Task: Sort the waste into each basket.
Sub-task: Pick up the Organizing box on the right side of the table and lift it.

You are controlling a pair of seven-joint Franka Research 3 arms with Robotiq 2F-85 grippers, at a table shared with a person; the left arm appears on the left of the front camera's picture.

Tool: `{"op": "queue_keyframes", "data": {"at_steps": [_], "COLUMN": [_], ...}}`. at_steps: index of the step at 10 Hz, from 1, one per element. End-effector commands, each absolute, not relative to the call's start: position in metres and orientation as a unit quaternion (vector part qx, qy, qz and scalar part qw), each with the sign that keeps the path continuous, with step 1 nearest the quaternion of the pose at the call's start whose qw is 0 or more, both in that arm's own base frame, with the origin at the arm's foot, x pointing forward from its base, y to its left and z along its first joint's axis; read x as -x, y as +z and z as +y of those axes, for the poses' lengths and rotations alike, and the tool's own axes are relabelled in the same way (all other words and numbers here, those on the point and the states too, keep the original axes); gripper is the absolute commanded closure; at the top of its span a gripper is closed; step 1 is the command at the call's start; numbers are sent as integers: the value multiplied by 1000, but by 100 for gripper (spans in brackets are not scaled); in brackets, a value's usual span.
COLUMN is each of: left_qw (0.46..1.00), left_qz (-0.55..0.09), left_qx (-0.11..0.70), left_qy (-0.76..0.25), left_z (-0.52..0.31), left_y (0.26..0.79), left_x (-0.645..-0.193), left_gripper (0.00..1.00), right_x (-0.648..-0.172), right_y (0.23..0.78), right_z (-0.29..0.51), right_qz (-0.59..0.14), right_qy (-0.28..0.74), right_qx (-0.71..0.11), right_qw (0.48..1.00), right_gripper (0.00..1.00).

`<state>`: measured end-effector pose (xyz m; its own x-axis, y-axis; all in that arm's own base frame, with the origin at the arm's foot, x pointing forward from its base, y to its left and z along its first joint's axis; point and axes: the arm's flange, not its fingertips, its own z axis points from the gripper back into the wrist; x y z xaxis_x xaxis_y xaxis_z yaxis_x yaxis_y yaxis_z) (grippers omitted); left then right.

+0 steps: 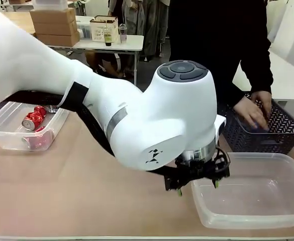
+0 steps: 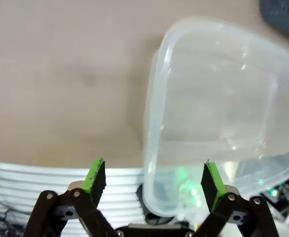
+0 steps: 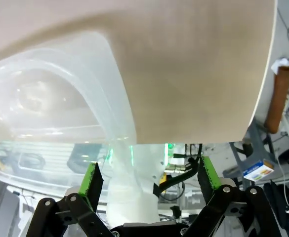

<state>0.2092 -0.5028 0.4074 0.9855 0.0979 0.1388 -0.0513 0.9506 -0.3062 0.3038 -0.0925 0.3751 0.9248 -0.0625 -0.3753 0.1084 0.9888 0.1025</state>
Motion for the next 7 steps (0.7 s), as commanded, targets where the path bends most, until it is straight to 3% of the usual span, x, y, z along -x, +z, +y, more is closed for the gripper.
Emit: {"op": "queue_keyframes", "data": {"at_steps": [1, 5, 7], "left_qw": [981, 988, 989], "left_qz": [-99, -31, -36], "left_qx": [152, 137, 131], "left_qy": [71, 56, 52], "left_z": [-547, -540, -540], "left_y": [387, 359, 355], "left_x": [-237, -254, -253], "left_gripper": [0, 0, 0], "right_x": [-300, -305, -303], "right_y": [355, 329, 333], "right_z": [-96, -101, -101], "right_qz": [206, 216, 220], "right_qy": [-33, -32, -30], "right_qx": [-52, -64, -86], "right_qw": [977, 974, 971], "right_gripper": [0, 0, 0]}}
